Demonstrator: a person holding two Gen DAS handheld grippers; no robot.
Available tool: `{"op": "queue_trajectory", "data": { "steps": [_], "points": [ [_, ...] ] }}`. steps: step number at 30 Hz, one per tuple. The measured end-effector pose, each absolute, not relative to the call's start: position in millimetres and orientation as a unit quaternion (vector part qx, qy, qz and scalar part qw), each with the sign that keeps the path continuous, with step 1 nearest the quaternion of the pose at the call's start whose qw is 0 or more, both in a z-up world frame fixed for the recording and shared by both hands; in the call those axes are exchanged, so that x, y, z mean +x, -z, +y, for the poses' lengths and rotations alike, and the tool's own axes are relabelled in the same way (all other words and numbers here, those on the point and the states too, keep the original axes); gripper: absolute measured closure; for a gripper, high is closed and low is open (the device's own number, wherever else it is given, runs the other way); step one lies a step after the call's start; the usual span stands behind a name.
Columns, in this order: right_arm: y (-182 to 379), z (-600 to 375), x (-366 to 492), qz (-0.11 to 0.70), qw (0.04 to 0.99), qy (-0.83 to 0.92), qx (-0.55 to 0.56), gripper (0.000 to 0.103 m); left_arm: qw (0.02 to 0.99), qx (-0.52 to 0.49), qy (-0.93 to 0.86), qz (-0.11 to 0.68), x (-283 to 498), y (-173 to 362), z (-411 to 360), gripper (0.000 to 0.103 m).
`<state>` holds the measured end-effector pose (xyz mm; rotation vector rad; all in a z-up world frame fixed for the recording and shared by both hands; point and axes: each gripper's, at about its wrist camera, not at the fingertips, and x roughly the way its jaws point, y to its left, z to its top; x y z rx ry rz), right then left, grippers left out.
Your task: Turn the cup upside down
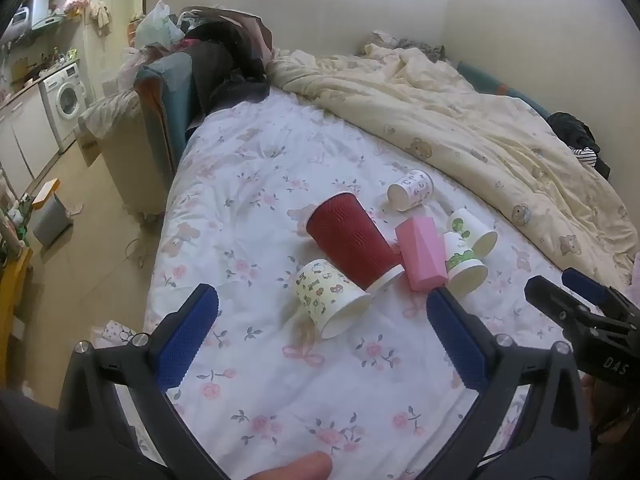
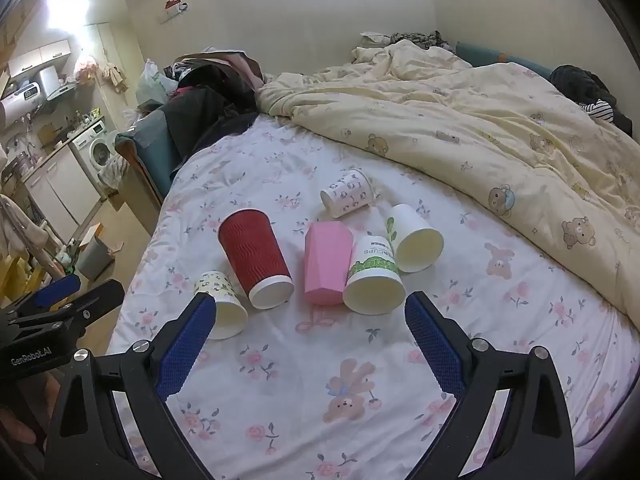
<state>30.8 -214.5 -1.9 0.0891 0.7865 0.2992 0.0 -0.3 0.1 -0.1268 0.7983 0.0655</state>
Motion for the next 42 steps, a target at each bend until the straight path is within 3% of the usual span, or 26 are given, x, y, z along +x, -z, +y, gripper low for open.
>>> {"op": "queue_trajectory", "data": {
  "steps": [42],
  "points": [
    [0.5, -211.1, 29.8, 0.379, 0.914, -0.141, 0.032, 0.005, 0.920, -0.061, -0.032, 0.387, -0.9, 0.7, 0.4, 0.000]
  ]
}}
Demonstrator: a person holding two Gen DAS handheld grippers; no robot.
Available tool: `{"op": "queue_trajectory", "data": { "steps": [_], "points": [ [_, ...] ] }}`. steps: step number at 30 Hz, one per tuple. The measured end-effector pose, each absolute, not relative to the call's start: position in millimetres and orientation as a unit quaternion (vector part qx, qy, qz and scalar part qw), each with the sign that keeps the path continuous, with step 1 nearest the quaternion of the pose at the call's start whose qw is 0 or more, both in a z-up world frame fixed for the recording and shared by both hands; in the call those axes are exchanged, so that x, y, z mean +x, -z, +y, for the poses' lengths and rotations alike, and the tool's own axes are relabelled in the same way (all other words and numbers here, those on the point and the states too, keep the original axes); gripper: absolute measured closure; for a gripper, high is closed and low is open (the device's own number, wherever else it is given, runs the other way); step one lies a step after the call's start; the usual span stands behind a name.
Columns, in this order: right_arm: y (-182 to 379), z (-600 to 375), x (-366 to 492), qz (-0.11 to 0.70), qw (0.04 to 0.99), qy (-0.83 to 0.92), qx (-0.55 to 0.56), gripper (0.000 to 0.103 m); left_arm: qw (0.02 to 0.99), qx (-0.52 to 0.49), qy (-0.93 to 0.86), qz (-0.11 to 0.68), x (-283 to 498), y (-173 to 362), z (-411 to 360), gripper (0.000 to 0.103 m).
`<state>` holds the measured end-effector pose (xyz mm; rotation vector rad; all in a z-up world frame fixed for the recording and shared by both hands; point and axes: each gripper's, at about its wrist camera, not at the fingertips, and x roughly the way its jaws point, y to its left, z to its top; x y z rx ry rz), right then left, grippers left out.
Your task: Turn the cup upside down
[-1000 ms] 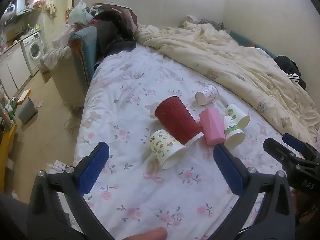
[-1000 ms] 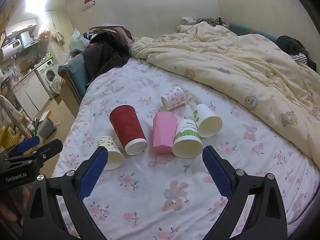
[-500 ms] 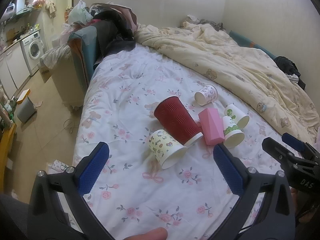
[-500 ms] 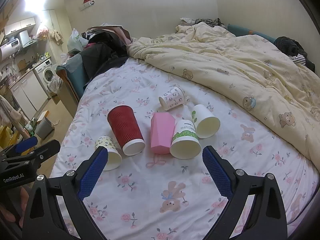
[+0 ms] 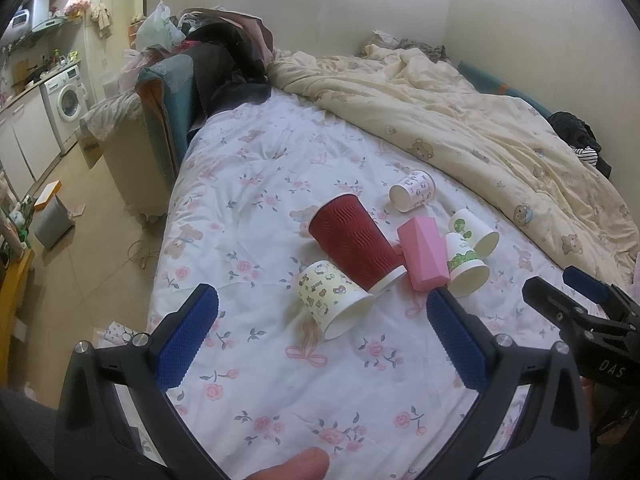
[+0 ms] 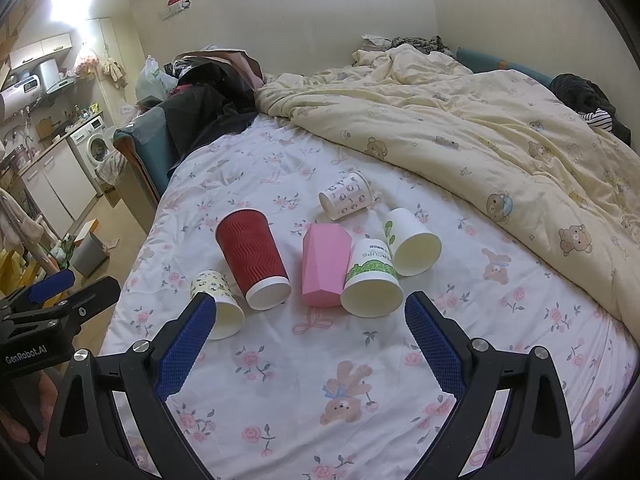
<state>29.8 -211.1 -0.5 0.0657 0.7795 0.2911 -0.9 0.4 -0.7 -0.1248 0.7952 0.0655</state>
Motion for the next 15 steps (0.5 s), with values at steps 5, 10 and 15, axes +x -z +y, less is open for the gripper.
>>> {"op": "queue_trajectory", "data": {
  "steps": [5, 10, 15],
  "points": [
    [2.0, -208.6, 30.0, 0.383, 0.912, -0.143, 0.029, 0.005, 0.920, -0.059, -0.034, 0.385, -1.5, 0.4, 0.2, 0.000],
    [2.0, -208.0, 30.0, 0.381, 0.913, -0.144, 0.029, 0.005, 0.922, -0.055, -0.032, 0.382, -1.0, -1.5, 0.3, 0.000],
    [2.0, -207.8, 29.5, 0.382, 0.912, -0.144, 0.029, 0.005, 0.922, -0.055, -0.033, 0.382, -1.7, -2.0, -0.3, 0.000]
  ]
}}
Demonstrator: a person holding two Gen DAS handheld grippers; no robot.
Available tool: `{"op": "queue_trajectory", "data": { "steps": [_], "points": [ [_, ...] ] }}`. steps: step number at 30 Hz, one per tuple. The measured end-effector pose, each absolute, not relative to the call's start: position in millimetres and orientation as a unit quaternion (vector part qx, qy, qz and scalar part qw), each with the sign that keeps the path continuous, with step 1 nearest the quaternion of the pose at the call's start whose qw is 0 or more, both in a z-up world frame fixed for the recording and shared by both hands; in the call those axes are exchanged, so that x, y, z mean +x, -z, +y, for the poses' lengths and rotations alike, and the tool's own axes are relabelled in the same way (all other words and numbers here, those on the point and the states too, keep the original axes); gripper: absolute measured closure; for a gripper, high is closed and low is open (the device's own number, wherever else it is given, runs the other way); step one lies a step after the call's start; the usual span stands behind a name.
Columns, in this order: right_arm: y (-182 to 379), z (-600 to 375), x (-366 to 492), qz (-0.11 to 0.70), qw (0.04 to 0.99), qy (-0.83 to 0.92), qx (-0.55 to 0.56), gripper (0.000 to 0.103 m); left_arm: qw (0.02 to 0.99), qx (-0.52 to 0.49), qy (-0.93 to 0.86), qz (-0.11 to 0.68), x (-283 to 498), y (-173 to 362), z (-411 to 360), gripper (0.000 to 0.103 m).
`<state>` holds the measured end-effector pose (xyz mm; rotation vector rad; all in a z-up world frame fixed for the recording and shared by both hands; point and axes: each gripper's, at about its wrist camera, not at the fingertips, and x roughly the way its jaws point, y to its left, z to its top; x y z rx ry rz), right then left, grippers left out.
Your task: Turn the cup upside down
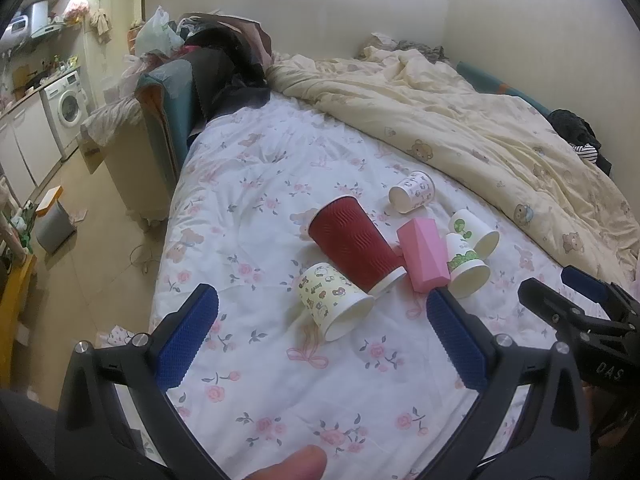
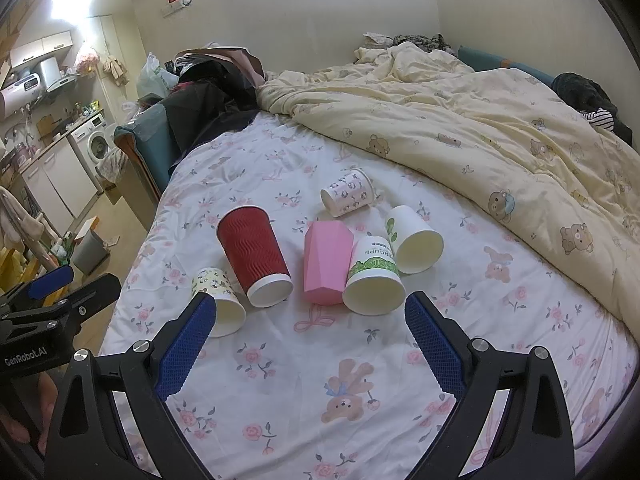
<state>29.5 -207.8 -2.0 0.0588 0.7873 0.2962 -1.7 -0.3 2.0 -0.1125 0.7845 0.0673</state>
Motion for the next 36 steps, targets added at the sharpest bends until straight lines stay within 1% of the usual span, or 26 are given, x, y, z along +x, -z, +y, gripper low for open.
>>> {"op": "queue_trajectory", "data": {
  "steps": [36],
  "points": [
    [4.6, -209.8, 31.3, 0.388, 0.910, -0.142, 0.034, 0.005, 0.918, -0.057, -0.033, 0.390, -1.3, -1.0, 1.3, 0.000]
  ]
}}
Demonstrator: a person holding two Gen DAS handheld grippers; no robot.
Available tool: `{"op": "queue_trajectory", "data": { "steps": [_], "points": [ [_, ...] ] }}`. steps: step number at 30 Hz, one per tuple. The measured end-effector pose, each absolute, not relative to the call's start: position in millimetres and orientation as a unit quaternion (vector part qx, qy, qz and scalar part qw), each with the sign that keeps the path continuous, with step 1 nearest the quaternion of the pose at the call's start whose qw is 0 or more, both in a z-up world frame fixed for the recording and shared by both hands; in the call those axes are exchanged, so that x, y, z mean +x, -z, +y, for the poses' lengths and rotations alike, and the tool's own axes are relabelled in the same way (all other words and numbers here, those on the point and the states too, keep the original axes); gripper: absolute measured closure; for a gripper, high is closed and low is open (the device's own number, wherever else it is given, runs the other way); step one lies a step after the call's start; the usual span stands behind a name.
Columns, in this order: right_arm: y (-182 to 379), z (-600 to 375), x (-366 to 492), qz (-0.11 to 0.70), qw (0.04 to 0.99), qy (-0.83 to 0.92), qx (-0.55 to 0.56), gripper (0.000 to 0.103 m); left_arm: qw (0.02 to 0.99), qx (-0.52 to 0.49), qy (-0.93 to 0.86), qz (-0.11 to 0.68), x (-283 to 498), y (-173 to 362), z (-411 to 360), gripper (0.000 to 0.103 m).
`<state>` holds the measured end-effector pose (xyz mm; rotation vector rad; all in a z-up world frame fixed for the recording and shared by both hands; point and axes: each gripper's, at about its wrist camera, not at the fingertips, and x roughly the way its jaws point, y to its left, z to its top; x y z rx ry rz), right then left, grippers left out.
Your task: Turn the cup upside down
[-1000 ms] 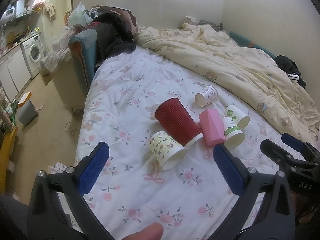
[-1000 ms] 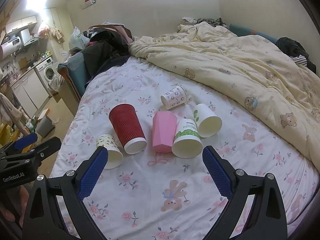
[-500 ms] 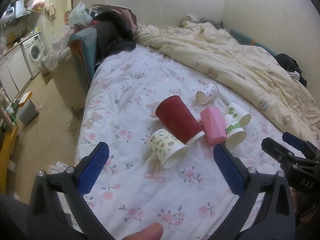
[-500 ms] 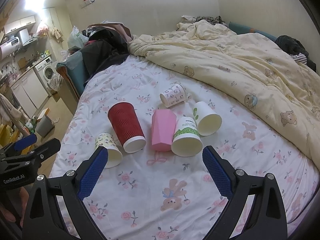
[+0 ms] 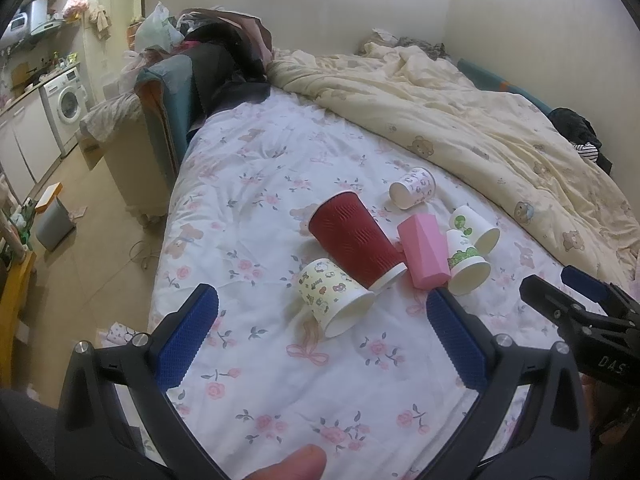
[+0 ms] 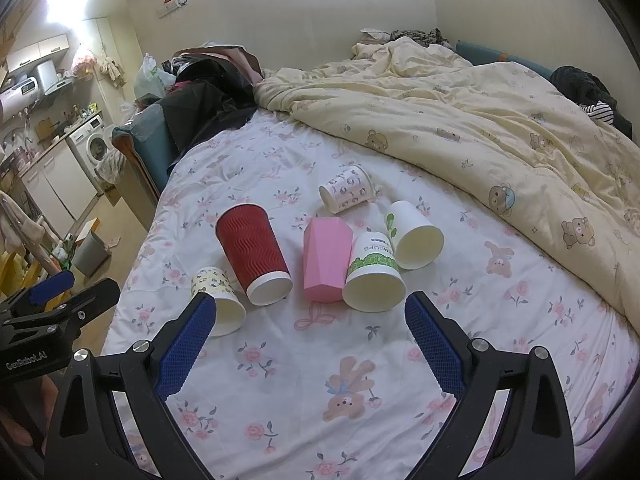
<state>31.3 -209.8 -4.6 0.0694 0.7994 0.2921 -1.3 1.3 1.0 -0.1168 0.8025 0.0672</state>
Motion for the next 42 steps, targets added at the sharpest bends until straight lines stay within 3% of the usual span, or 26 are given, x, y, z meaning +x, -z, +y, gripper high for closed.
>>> {"op": "queue_trajectory", "data": {
  "steps": [22, 37, 42],
  "points": [
    [-4, -206, 139, 0.485, 0.859, -0.147, 0.077, 0.005, 0.891, -0.039, -0.038, 0.451, 114, -17, 16, 0.000],
    [40, -197, 269, 0.577, 0.798, -0.077, 0.154, 0.005, 0.866, -0.058, -0.065, 0.493, 221, 31, 56, 0.000],
    [78, -199, 305, 0.614, 0.751, -0.052, 0.237, 0.006, 0.852, -0.064, -0.065, 0.516, 235, 56, 59, 0.000]
  ]
}}
